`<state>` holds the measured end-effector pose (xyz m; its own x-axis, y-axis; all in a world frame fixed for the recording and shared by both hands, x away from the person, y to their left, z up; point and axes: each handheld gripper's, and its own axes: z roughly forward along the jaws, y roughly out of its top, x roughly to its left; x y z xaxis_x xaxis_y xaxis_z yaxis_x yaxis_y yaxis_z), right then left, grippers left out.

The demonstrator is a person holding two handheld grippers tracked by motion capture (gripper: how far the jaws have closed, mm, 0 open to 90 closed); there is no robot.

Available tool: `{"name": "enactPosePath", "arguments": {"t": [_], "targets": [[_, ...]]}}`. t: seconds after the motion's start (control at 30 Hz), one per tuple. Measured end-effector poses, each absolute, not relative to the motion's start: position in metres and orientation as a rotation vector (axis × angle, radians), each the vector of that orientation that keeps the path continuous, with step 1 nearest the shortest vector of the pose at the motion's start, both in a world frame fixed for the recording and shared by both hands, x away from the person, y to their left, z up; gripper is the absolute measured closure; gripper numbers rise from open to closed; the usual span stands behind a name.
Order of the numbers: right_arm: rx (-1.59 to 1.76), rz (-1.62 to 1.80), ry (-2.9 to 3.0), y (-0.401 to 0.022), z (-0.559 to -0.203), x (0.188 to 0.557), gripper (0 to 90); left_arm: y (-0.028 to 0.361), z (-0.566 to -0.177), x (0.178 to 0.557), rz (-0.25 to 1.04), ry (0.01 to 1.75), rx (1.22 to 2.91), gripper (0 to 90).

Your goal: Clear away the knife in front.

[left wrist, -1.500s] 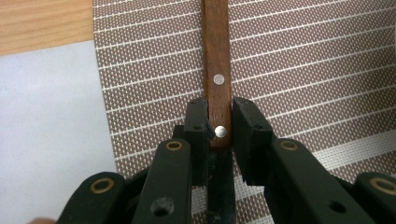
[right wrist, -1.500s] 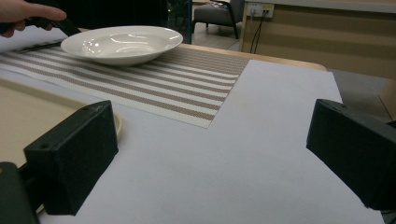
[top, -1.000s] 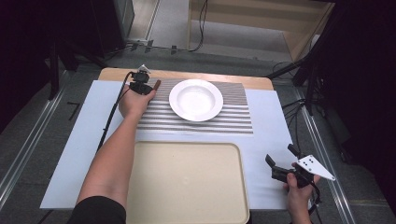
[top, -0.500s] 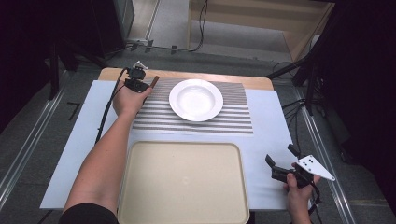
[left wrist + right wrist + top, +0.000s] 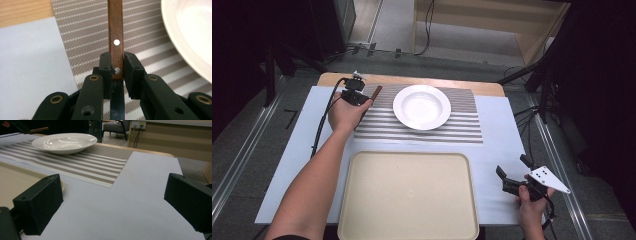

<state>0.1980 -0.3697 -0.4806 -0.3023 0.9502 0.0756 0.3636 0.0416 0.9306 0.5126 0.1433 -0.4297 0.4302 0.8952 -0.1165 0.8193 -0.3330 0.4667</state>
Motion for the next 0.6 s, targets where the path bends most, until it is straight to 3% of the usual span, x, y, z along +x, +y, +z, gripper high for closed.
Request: {"name": "enactPosePath", "arguments": {"t": [0.6], "targets": [[1.333, 1.248, 1.725, -0.369, -0.481, 0.198, 0.5, 0.157, -0.417, 0.452, 0.210, 1.349, 2.220, 77.5]]}}
